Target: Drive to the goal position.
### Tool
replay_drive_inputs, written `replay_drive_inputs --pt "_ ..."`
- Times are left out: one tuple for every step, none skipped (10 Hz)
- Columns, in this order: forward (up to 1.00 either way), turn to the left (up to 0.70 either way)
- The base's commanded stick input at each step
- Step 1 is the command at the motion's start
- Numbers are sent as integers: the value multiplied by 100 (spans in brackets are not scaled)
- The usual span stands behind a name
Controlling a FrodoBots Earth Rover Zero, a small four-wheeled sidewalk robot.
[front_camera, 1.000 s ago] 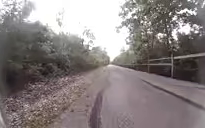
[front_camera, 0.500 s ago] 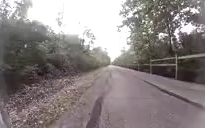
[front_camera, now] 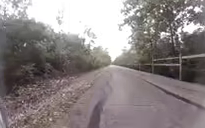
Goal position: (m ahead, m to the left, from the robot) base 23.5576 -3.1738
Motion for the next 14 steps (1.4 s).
replay_drive_inputs --pt "70 0" --pt "70 0" --pt "70 0" --pt "70 0" --pt "70 0" --pt "70 0" --pt "70 0" --pt "70 0" --pt "70 0" --pt "70 0" --pt "70 0" --pt "70 0" --pt "70 0" --pt "70 0"
